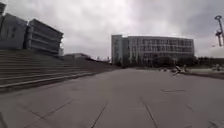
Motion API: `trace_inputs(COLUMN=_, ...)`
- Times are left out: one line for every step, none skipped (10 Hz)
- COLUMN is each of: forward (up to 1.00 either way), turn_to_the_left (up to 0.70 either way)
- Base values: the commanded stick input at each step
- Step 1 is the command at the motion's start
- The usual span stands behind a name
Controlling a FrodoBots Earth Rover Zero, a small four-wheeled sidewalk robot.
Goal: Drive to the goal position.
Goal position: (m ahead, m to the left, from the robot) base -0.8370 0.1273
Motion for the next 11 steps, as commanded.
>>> trace_inputs(forward=1.0, turn_to_the_left=0.04)
trace_inputs(forward=1.0, turn_to_the_left=0.04)
trace_inputs(forward=1.0, turn_to_the_left=0.04)
trace_inputs(forward=1.0, turn_to_the_left=0.04)
trace_inputs(forward=1.0, turn_to_the_left=0.04)
trace_inputs(forward=1.0, turn_to_the_left=0.04)
trace_inputs(forward=1.0, turn_to_the_left=0.04)
trace_inputs(forward=1.0, turn_to_the_left=0.04)
trace_inputs(forward=1.0, turn_to_the_left=0.04)
trace_inputs(forward=1.0, turn_to_the_left=0.04)
trace_inputs(forward=1.0, turn_to_the_left=0.04)
